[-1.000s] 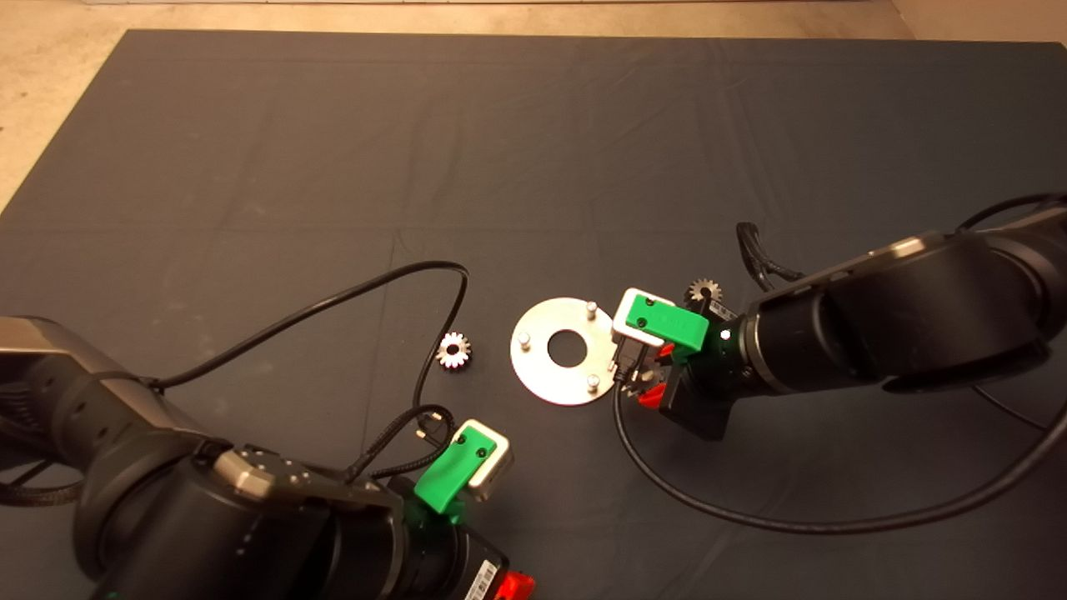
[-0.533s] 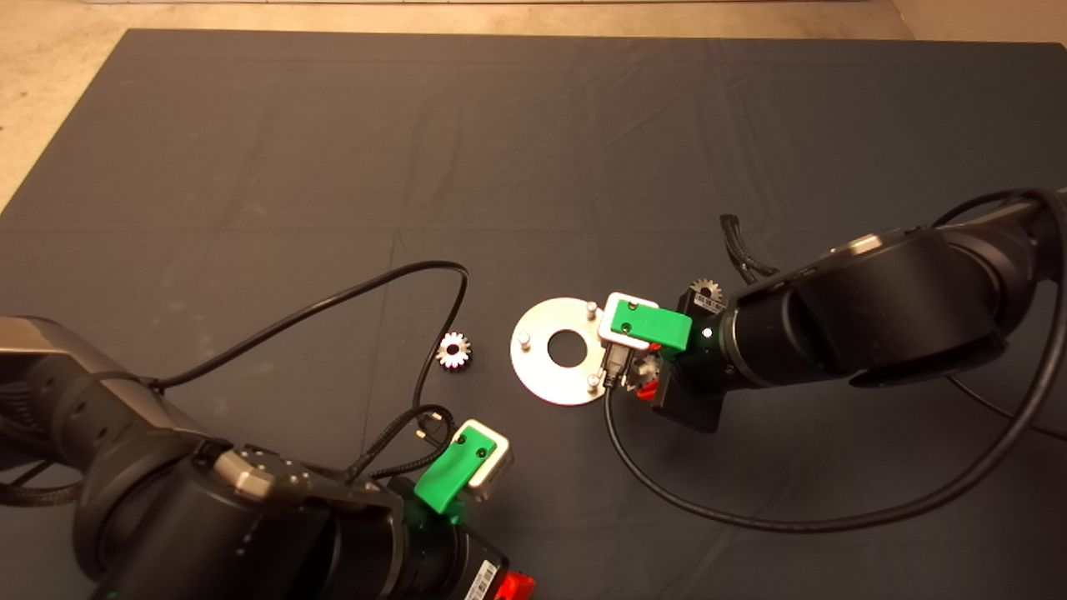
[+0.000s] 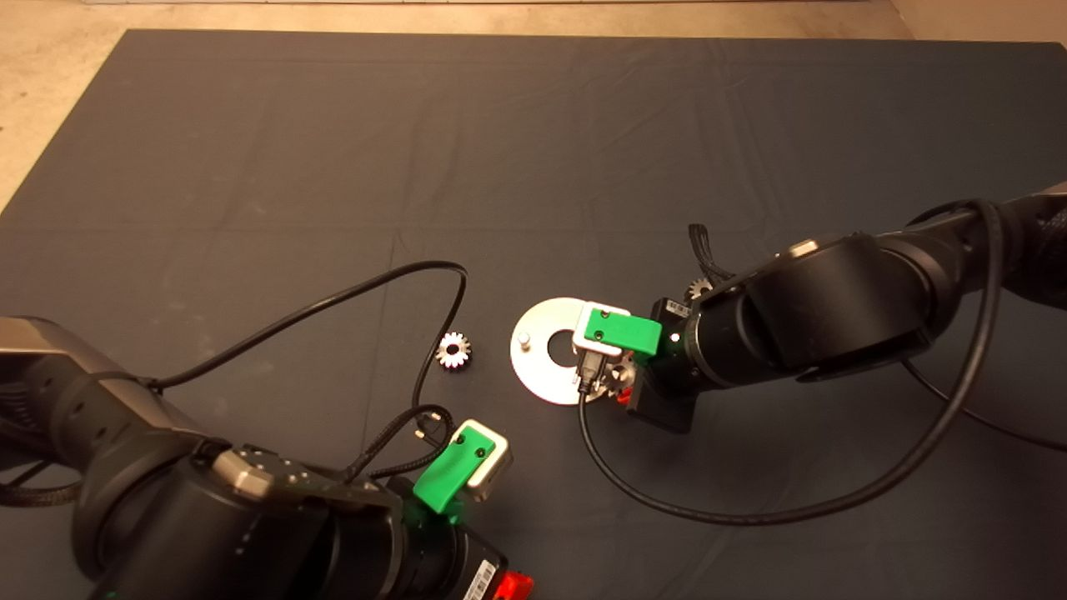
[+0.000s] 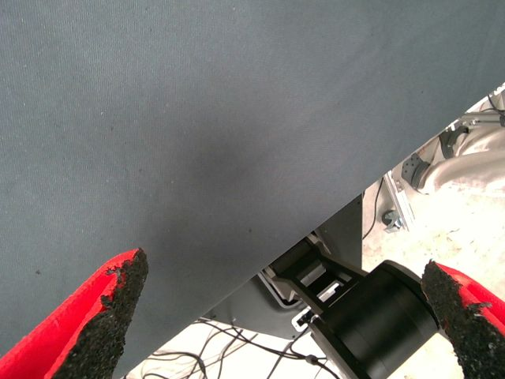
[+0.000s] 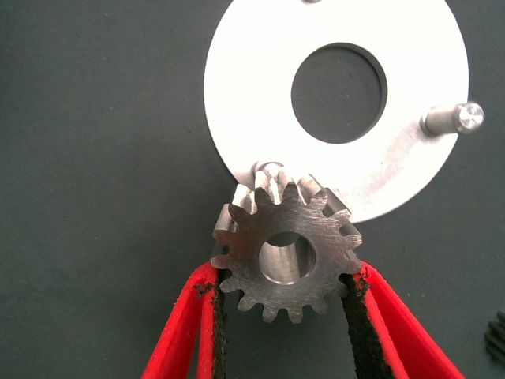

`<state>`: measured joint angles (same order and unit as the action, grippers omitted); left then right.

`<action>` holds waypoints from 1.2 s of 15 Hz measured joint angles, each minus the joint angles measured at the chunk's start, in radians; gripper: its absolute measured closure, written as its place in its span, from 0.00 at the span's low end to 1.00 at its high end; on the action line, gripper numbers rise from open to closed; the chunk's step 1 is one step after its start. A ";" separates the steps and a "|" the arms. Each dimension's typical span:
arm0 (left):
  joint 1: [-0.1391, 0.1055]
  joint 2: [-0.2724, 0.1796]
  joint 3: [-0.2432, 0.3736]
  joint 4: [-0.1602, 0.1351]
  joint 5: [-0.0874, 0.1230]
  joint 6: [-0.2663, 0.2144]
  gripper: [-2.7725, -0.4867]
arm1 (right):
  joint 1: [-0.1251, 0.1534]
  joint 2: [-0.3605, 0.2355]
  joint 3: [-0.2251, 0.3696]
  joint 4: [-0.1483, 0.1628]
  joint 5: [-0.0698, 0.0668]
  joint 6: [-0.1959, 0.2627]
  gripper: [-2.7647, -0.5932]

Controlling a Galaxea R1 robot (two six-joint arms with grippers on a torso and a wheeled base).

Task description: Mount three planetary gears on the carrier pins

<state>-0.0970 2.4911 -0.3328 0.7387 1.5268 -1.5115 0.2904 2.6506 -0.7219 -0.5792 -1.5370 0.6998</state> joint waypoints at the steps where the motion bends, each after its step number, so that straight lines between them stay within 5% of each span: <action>1: 0.000 0.000 0.000 0.000 0.000 0.000 0.12 | -0.002 0.014 -0.007 0.000 0.001 0.000 0.89; 6: 0.000 0.000 0.000 0.000 0.000 0.000 0.12 | -0.036 0.024 -0.030 0.000 0.000 -0.004 0.89; 18: 0.000 -0.008 0.000 0.000 0.000 0.000 0.12 | -0.058 0.053 -0.092 -0.001 0.010 -0.008 0.89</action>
<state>-0.0970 2.4828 -0.3328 0.7389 1.5268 -1.5115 0.2328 2.7038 -0.8136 -0.5800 -1.5272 0.6914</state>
